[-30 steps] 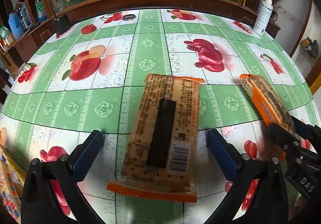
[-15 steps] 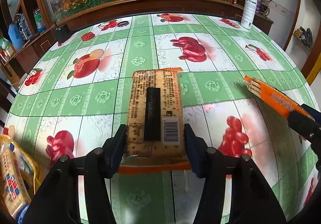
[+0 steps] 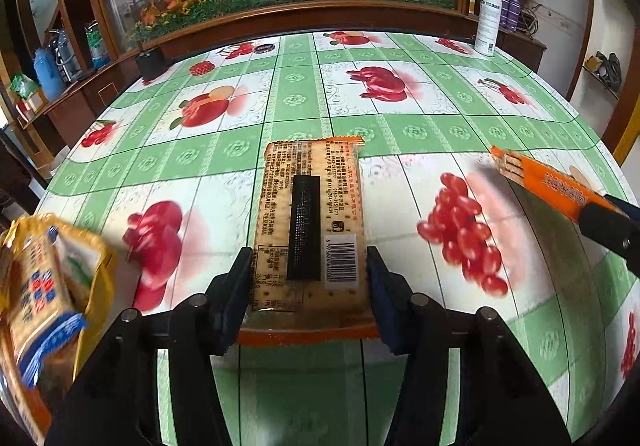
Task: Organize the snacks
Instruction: 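Lift and carry both long cracker packets over the white tray, then open both tools to release the long cracker packets into the tray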
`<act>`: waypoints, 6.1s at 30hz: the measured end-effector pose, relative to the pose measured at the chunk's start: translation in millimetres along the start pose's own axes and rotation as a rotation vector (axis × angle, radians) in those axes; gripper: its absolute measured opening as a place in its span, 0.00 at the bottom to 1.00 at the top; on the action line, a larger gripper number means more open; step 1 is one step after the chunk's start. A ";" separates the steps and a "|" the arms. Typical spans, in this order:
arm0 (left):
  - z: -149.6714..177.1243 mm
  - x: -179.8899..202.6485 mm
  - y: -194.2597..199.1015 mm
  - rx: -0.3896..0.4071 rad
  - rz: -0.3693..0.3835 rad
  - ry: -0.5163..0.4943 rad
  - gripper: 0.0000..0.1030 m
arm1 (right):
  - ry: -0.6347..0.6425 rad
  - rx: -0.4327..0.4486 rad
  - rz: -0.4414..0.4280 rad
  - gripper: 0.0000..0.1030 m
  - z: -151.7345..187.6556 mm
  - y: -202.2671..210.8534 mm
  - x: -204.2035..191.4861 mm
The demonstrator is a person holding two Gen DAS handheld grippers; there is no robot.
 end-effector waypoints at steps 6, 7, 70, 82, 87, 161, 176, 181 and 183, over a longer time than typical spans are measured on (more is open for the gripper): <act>0.6 -5.9 21.1 0.036 -0.011 0.007 0.51 | 0.001 0.009 -0.019 0.57 2.8 10.0 -6.5; 0.7 -6.8 25.7 0.044 -0.012 0.008 0.51 | -0.001 0.011 -0.027 0.57 2.8 12.2 -8.4; 60.1 -165.8 190.5 0.203 -0.206 0.253 0.51 | 0.231 0.091 -0.348 0.56 8.8 82.6 -213.6; 77.1 -214.6 197.2 0.193 -0.268 0.318 0.51 | 0.318 0.069 -0.454 0.56 17.0 77.7 -300.6; 83.5 -227.1 193.1 0.184 -0.277 0.345 0.51 | 0.344 0.058 -0.472 0.56 21.2 70.5 -323.7; 79.1 -240.4 138.2 0.050 -0.242 0.323 0.51 | 0.396 -0.011 -0.513 0.82 24.2 -14.6 -401.7; 69.0 -225.9 124.7 0.044 -0.232 0.282 0.51 | 0.253 0.057 -0.493 0.82 10.3 25.7 -315.5; 67.6 -222.6 118.8 0.024 -0.222 0.291 0.65 | 0.217 0.073 -0.472 0.82 7.3 37.1 -286.0; 67.4 -220.9 118.5 0.024 -0.222 0.293 0.69 | 0.206 0.081 -0.463 0.82 5.7 41.4 -275.7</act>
Point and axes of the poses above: each gripper's, at about its wrist camera, not at the fingertips, and y roughly against the way its jaws point, x to its right, z to its underside, the point moved 10 cm from there along -y, roughly the way its jaws point, and after that the axes turned 7 degrees about x, right-handed, at the moved point
